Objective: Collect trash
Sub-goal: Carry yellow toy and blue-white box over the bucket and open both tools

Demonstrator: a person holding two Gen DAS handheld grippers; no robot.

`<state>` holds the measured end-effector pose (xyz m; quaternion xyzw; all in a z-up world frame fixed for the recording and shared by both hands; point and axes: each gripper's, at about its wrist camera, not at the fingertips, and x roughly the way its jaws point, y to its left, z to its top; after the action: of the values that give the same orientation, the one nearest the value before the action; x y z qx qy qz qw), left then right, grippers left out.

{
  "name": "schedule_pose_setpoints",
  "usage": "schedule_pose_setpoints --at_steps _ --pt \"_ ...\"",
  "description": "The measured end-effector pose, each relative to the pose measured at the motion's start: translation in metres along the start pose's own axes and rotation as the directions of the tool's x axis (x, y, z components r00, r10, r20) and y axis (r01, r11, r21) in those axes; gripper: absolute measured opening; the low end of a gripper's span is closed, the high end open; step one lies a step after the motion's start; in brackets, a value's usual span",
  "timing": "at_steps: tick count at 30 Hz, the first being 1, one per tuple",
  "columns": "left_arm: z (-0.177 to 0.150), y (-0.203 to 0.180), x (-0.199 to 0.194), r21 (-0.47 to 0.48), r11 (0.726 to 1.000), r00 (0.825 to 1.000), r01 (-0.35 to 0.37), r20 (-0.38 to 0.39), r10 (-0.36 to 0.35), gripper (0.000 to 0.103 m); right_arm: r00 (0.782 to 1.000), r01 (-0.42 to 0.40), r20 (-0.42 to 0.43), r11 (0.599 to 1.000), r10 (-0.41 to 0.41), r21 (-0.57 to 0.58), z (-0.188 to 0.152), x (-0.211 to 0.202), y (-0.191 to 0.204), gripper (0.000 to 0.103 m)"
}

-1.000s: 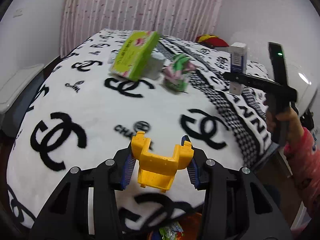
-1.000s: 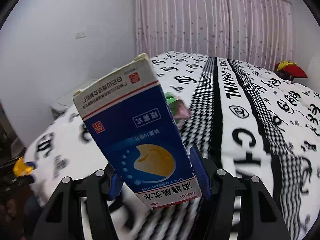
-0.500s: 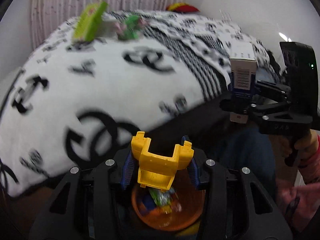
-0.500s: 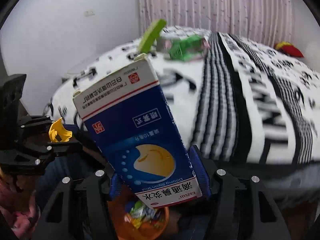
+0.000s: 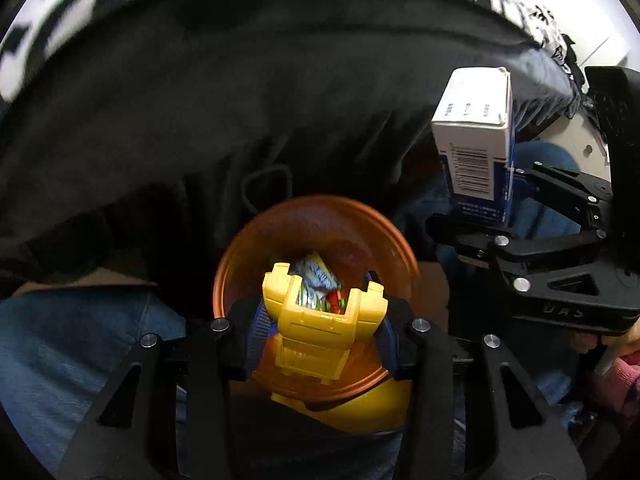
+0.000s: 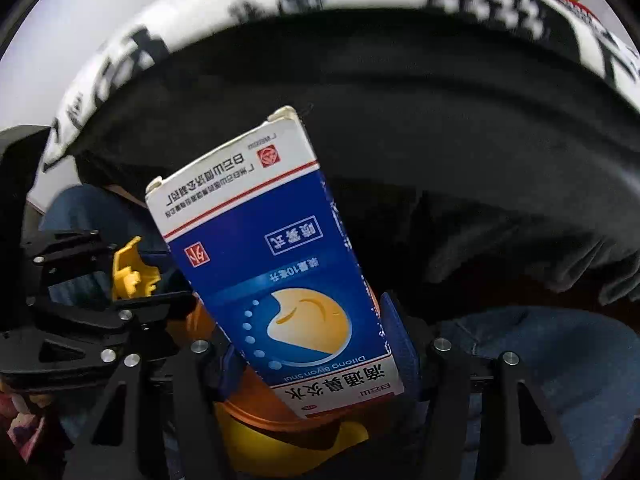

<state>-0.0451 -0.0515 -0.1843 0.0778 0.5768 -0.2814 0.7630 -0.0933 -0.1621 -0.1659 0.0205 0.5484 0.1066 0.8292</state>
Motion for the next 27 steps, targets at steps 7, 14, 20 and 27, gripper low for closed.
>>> schedule_pose_setpoints --at_steps 7,14,20,27 --pt "-0.007 0.012 0.029 -0.066 0.998 0.996 -0.020 -0.090 0.014 0.044 0.996 -0.001 -0.094 1.000 0.002 0.016 -0.008 0.034 0.003 0.060" --pt "-0.015 0.017 0.054 -0.089 0.994 0.984 -0.056 -0.171 0.041 0.044 0.991 0.033 -0.131 0.999 -0.032 0.004 -0.008 0.049 0.008 0.060" --pt "-0.014 0.014 0.065 -0.080 0.994 0.980 -0.075 -0.189 0.059 0.044 0.989 0.041 -0.145 0.999 -0.040 0.005 -0.013 0.055 0.007 0.060" --pt "-0.014 0.012 0.072 -0.071 0.991 0.976 -0.117 -0.194 0.101 0.052 0.988 0.036 -0.152 0.999 -0.029 0.038 -0.010 0.053 0.003 0.068"
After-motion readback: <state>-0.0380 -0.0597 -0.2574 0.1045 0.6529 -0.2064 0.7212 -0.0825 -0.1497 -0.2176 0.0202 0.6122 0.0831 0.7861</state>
